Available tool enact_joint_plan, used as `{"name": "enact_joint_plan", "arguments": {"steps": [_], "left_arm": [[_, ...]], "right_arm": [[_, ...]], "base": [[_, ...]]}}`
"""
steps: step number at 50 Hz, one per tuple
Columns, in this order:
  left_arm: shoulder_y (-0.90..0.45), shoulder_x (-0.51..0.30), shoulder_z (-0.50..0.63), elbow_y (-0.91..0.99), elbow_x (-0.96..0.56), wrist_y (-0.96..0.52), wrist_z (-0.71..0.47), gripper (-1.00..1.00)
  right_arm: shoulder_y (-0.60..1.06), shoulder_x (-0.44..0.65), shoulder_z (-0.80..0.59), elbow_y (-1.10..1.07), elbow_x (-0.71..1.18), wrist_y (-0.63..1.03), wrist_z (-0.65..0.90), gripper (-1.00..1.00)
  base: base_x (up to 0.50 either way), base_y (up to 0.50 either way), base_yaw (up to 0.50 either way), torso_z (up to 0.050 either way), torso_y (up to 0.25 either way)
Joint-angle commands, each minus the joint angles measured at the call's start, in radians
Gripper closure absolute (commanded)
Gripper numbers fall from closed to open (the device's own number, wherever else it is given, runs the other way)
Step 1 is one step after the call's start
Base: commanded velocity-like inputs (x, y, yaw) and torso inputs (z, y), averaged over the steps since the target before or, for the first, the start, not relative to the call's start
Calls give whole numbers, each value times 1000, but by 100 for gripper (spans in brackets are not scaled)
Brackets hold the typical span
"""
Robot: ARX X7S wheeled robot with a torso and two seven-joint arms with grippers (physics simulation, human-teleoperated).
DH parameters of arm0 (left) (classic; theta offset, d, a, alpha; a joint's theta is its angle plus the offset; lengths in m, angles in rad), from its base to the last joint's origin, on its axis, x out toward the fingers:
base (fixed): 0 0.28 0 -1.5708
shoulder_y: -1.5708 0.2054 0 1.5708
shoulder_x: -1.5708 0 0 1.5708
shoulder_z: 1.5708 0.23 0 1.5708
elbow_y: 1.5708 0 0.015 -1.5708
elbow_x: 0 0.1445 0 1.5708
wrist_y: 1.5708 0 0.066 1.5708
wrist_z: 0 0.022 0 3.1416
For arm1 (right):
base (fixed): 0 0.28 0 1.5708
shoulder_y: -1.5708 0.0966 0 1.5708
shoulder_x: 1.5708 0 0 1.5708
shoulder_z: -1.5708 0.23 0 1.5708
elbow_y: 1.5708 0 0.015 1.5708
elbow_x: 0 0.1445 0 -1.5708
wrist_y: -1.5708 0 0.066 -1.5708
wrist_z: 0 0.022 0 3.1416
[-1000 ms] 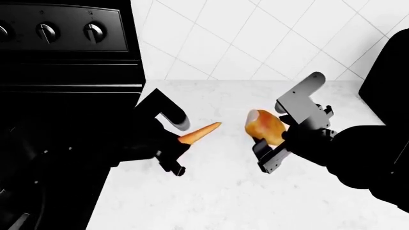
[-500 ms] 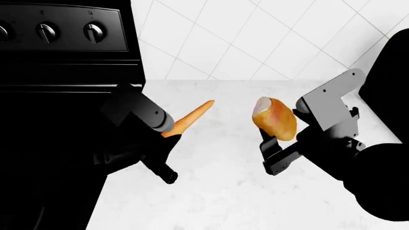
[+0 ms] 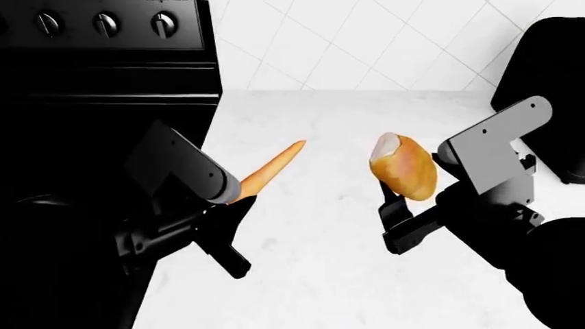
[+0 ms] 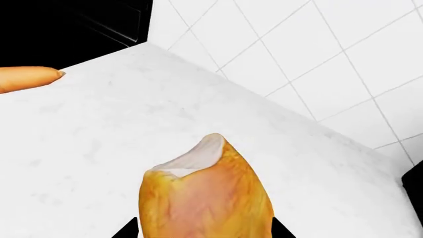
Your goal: Place both pans onto different burners. Then place the carrot and the chicken breast on different pans.
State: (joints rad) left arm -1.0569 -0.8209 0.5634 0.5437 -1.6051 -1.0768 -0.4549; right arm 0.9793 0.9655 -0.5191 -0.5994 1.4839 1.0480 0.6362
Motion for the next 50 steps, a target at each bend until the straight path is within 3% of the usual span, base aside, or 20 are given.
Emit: {"name": "enact_joint_plan", "arguments": {"steps": [1,7,50], "left_arm": [[10,0,-3,8,11,10,-1,100],[19,-3,-3,6,26,16,9,100],[22,-43,-14,45,0,33,-17,100]], "right_arm": [[1,7,14,-8,-19,0,5,100],[4,7,12,-9,-27,-1,6,100],[73,19,-10,-70,45,57,45,100]], "base": [[0,0,0,0,0],[-1,103,0,0,0],[-5,500,0,0,0]]}}
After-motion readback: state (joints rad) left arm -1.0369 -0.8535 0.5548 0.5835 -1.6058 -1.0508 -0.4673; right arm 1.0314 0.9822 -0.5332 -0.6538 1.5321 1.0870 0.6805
